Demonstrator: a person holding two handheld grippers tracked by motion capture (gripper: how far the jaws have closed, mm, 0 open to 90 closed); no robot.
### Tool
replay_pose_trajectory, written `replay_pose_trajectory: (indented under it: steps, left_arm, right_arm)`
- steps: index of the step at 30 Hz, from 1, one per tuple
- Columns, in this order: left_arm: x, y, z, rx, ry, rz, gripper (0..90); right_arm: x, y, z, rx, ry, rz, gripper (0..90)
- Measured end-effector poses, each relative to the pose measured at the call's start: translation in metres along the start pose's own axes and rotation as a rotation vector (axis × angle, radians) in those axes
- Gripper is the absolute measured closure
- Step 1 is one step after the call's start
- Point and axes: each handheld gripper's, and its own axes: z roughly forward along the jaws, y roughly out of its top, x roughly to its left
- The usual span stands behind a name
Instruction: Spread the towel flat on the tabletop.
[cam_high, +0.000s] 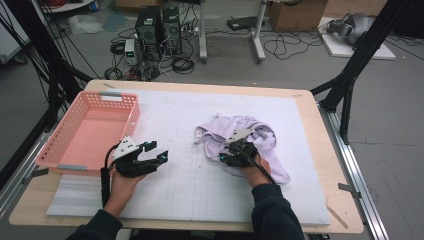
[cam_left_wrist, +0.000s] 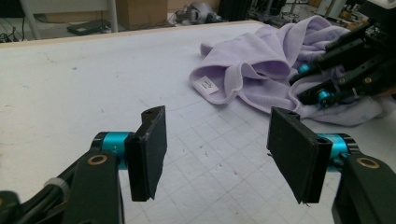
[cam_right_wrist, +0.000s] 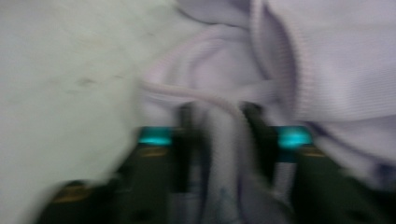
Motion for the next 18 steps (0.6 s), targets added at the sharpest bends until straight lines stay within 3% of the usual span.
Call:
replay_pose_trajectory:
  steps: [2, 4, 5, 7, 11, 14, 16, 18]
  left_arm:
    - [0.002, 0.001, -0.003, -0.012, 0.01, -0.005, 41.9]
    - [0.004, 0.001, -0.004, -0.016, 0.016, -0.011, 42.1]
    - [0.005, 0.001, -0.004, -0.017, 0.02, -0.014, 42.0]
    - [0.006, 0.001, -0.005, -0.02, 0.026, -0.019, 41.9]
    - [0.008, 0.002, -0.006, -0.025, 0.033, -0.02, 42.0]
    - [0.008, 0.002, -0.006, -0.024, 0.034, -0.019, 41.9]
    - [0.008, 0.002, -0.005, -0.016, 0.036, -0.02, 41.3]
    - [0.007, 0.002, -0.006, -0.012, 0.033, -0.022, 40.7]
  right_arm:
    - [0.005, -0.004, 0.0, -0.029, 0.03, 0.027, 84.2]
    - [0.007, -0.005, -0.001, -0.046, 0.117, 0.086, 85.5]
    - [0.011, -0.005, -0.001, -0.047, 0.147, 0.085, 85.6]
    - [0.023, -0.005, -0.002, -0.056, 0.189, 0.05, 85.6]
    - [0.05, -0.006, -0.001, -0.097, 0.337, -0.004, 85.8]
    - [0.067, -0.008, -0.005, -0.116, 0.418, -0.06, 85.5]
    - [0.075, -0.009, -0.016, -0.136, 0.374, -0.119, 82.1]
    - [0.07, -0.011, -0.034, -0.223, 0.34, -0.077, 64.9]
